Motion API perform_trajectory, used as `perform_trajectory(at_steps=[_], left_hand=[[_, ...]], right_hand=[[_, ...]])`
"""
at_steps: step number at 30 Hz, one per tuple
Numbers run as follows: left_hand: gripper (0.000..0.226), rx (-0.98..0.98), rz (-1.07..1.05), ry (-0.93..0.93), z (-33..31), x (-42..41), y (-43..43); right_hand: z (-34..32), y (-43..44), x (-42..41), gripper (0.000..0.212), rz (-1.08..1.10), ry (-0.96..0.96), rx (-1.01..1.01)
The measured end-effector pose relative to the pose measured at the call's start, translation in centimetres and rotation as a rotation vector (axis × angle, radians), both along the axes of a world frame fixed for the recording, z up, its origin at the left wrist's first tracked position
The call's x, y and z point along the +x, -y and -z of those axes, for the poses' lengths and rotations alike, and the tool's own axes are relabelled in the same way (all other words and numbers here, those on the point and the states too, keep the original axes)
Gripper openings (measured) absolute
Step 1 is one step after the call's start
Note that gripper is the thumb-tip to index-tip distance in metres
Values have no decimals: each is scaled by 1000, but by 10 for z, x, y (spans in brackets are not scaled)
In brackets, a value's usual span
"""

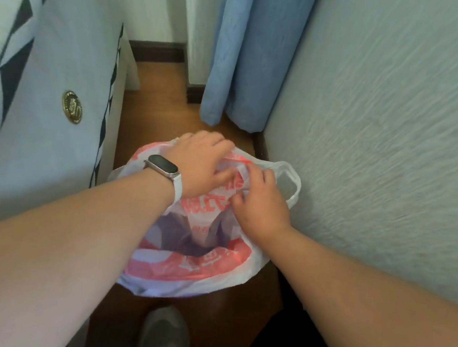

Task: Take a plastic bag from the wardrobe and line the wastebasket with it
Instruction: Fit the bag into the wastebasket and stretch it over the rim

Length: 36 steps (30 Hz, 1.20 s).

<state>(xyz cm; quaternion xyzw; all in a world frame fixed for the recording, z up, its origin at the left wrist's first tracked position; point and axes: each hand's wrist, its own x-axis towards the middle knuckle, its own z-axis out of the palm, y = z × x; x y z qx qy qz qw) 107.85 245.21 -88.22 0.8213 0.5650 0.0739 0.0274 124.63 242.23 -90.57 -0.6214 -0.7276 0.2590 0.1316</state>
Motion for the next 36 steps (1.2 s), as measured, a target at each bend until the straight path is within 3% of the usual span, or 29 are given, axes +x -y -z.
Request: perform_trajectory(at_steps=[4,9,15,18,21,27,36], left_hand=[[44,-74,17,-41,7,-10,3],[30,-117,-73,94,-2,-14,2],[26,-41,-44,72,-6,-14,1],[33,116,17,38,-3,-16,3],[27,201,133,-56,-4,-14,6],[28,55,25,-62,-3,-10,2],[30,-96,-105,-37,-10,-17,0]], right_hand=[[-4,1,-11,49,-50,-16,11],[-4,2,-2,48,-76,15,-16],[3,-1,15,17,19,73,-24],[5,-2,17,18,28,75,-8],[7,-2,22,20,55,93,-8],[9,-2,27,25,121,135,-43],[8,-8,27,22,170,-218,-423]])
